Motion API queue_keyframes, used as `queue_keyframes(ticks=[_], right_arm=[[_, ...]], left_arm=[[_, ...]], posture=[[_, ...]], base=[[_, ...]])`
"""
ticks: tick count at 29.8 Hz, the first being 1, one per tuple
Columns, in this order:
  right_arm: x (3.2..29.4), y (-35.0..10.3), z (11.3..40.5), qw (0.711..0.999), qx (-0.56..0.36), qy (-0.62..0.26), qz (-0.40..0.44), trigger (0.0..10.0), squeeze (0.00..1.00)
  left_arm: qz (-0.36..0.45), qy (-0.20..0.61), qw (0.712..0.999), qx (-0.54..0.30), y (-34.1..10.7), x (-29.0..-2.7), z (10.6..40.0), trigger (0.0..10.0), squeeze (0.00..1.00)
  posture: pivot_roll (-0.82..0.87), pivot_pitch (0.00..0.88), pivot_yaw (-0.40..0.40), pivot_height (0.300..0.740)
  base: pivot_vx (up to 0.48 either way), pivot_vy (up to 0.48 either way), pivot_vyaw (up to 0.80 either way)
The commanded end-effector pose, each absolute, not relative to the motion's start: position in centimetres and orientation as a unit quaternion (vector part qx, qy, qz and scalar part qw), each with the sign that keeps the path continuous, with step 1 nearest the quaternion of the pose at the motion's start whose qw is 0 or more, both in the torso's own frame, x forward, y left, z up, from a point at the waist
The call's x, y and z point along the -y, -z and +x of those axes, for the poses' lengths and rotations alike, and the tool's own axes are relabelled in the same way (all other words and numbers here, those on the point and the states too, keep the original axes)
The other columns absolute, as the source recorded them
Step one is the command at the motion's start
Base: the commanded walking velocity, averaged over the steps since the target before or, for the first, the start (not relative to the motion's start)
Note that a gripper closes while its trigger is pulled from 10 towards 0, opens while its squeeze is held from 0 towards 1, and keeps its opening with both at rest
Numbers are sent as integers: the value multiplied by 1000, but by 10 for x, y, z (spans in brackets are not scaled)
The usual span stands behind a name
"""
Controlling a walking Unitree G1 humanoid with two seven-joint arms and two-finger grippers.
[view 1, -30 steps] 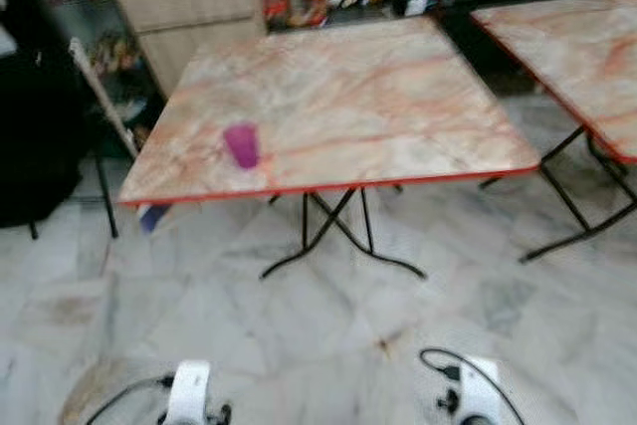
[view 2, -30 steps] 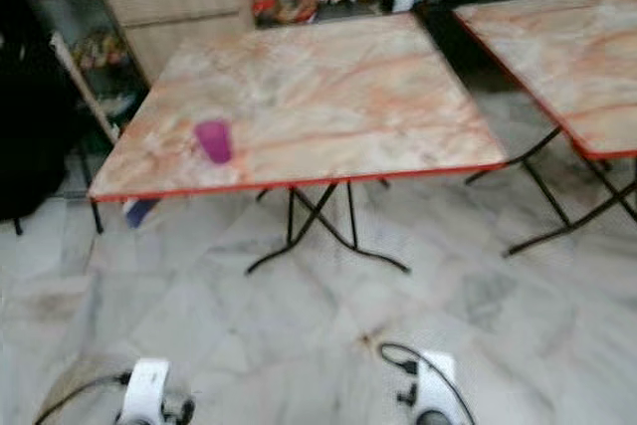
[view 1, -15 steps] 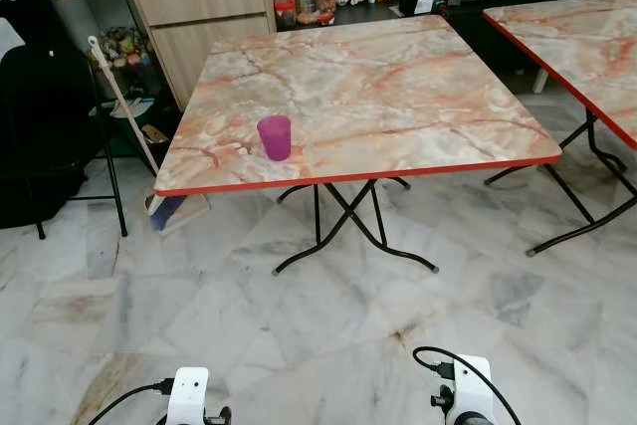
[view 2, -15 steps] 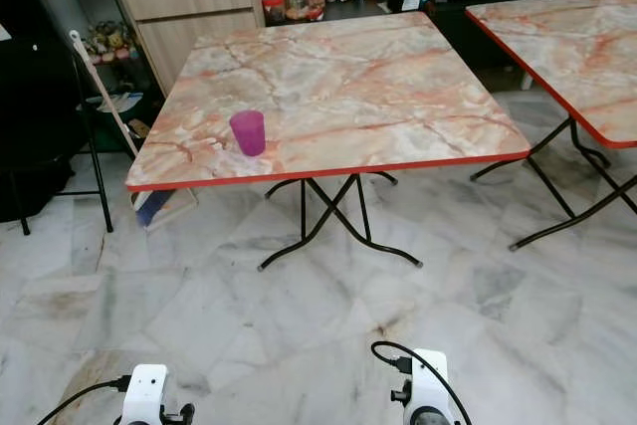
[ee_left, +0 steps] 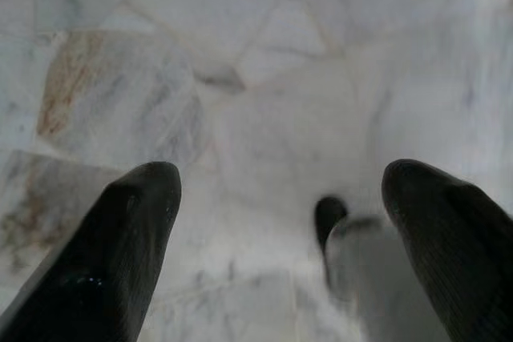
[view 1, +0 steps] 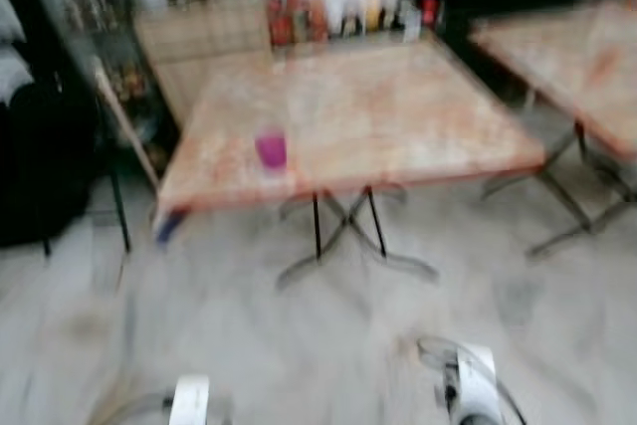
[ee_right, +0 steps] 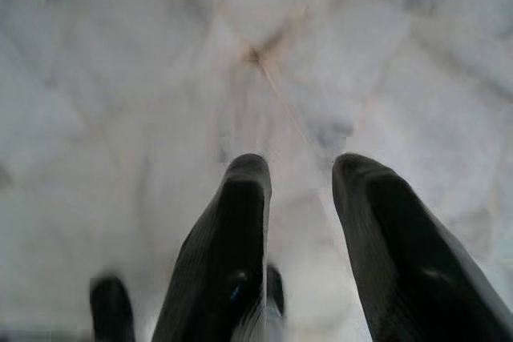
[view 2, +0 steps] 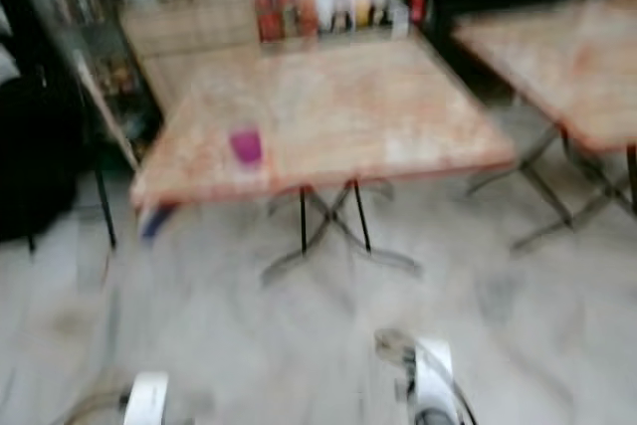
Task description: Setting the table
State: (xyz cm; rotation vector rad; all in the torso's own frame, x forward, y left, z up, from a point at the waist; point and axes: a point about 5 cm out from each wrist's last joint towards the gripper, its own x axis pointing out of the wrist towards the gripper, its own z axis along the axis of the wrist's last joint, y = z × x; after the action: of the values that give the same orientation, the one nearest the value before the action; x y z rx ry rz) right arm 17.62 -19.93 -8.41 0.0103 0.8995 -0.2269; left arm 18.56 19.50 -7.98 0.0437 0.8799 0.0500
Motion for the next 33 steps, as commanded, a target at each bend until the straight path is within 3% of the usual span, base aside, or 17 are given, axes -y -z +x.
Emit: queue_keyframes(ticks=[1, 26, 33], right_arm=[[191, 80, 187, 901, -422, 102, 15, 10000, 0], [192, 80, 188, 901, -422, 96, 8, 10000, 0], [192, 81, 184, 900, -426, 95, 3, 10000, 0]], left_arm=[[26, -34, 901, -432, 80, -203, 183, 10000, 0], [26, -33, 900, -434, 81, -203, 182, 10000, 0], [28, -39, 897, -439, 85, -208, 168, 10000, 0]], posture=[[-4, 0, 105, 740], [-3, 0, 101, 740], [2, 0, 103, 740]], base=[[442, 0, 0], [435, 0, 0], [0, 0, 0]])
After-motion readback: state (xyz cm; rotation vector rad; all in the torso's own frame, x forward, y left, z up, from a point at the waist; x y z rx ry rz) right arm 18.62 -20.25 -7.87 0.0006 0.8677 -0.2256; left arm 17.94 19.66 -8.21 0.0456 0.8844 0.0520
